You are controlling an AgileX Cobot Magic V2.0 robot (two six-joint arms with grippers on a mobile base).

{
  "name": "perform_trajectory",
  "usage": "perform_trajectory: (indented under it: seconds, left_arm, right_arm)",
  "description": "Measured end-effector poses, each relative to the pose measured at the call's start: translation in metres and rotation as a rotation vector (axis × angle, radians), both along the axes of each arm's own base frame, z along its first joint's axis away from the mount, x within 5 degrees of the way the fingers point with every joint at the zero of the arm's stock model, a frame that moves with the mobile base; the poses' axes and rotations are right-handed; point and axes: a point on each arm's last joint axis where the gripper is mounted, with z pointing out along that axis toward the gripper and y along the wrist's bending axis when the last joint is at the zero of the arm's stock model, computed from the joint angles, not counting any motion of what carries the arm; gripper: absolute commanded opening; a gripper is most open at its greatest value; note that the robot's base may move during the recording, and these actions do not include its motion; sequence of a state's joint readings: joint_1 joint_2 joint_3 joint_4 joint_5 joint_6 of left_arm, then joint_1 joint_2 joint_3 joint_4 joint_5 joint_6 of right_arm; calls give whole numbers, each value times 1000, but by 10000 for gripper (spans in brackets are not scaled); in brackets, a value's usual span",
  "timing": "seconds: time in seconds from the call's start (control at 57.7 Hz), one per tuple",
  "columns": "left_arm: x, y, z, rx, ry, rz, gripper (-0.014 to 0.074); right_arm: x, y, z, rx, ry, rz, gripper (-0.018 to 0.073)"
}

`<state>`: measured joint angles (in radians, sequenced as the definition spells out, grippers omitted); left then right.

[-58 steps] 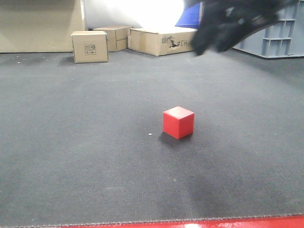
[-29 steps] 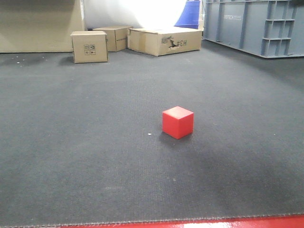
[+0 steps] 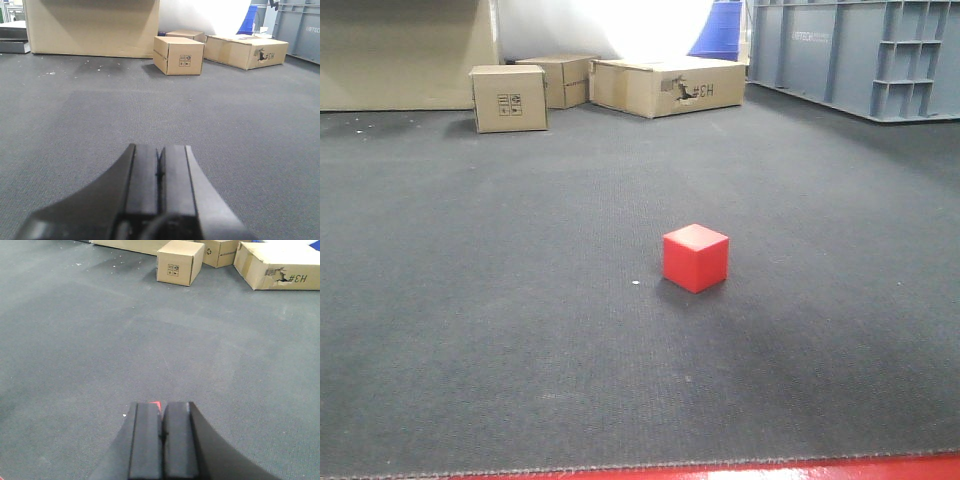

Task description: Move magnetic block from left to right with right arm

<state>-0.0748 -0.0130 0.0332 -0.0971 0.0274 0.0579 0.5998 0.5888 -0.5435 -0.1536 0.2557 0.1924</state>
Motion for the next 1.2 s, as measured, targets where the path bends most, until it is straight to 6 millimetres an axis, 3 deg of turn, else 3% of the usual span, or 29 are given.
perform_trajectory:
  seconds: [0.277, 0.503, 0.711, 1.005, 1.196]
  left_arm:
    - [0, 0, 0, 0, 0, 0, -126]
    - [0, 0, 0, 0, 0, 0, -126]
    - [0, 0, 0, 0, 0, 0, -126]
    - [0, 0, 0, 0, 0, 0, -126]
    - [0, 0, 0, 0, 0, 0, -126]
  right_arm:
    - [0, -2, -1, -22, -12, -12, 62]
    - [-6, -34, -5, -38, -54, -226, 62]
    - [-25, -59, -46, -38, -89, -437, 62]
    - [-41, -67, -118, 25, -172, -538, 62]
    - [-48, -68, -126, 70, -213, -565, 62]
